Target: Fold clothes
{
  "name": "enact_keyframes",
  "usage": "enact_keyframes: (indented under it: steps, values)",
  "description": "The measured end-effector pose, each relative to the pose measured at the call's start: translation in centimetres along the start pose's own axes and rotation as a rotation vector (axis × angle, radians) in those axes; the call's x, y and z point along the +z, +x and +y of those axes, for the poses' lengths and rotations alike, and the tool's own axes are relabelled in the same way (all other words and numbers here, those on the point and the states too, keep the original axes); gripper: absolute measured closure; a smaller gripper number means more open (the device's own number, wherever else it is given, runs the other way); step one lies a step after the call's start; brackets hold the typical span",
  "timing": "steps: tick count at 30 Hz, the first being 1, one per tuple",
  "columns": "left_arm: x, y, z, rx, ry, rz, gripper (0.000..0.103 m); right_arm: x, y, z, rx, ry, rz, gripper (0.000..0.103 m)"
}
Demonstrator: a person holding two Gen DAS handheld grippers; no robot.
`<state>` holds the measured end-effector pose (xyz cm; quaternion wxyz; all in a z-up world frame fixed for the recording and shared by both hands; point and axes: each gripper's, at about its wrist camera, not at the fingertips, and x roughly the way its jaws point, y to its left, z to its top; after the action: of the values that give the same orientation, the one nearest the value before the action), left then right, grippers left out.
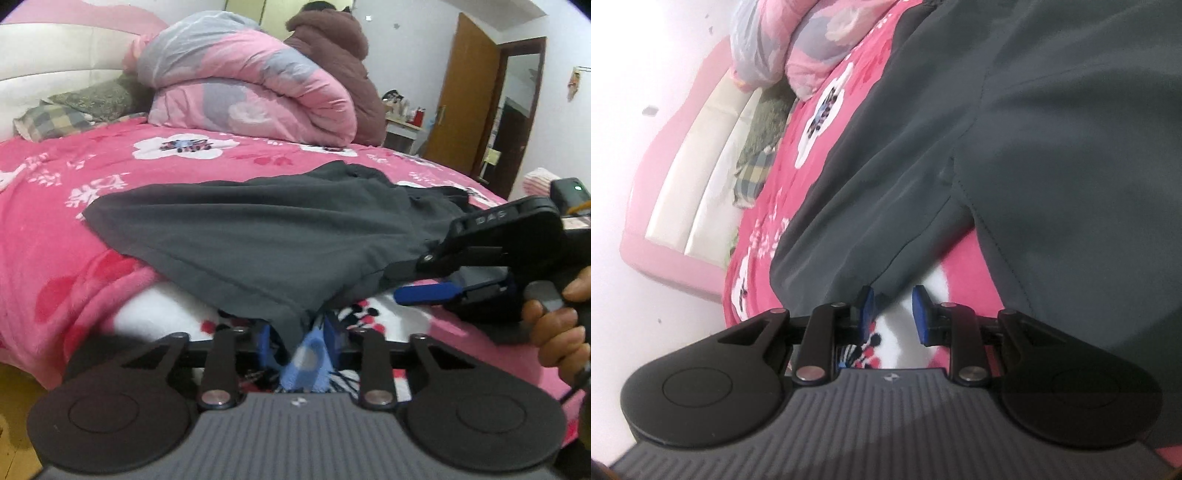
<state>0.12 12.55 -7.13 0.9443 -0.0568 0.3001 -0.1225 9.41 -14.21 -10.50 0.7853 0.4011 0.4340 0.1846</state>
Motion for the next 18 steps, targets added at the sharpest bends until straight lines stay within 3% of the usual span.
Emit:
enact_keyframes:
  steps: [3,7,9,11,14,17,18]
  values:
    - [-0.2,-0.1,0.4,-0.016,-0.072,0.024,0.096,0.1,0.3,-0.5,0.025,0.038,-0.019,0.073]
    - [0.2,-0.7,3.2,-0.157,-0.299,0.035,0.1,0.3,0.8,-0.3,0.045,0.043,-0.046,0.073]
    - [0.5,-1.2,4.6,-0.252,-0.403,0.043,0.1,0.5,0.4,0.0,0.063,0.015,-0.06,0.078]
    - [0.7,-1.3,5.5,-0.327,-0.458,0.08,0.1,0.8,-0.5,0.6,0.083,-0.032,-0.075,0.091]
    - [0.4,-0.6,6.1,-0.401,-0.49,0.189,0.1,1.3,-2.2,1.7,0.066,-0.131,-0.079,0.095]
    - [-0.3,0.4,6.0,-0.389,-0.436,0.277,0.098,1.5,-2.8,2.4,-0.026,-0.243,-0.025,0.095]
    - [-0.5,0.5,6.1,-0.376,-0.425,0.298,0.093,1.4,-2.6,2.4,-0.072,-0.27,-0.001,0.095]
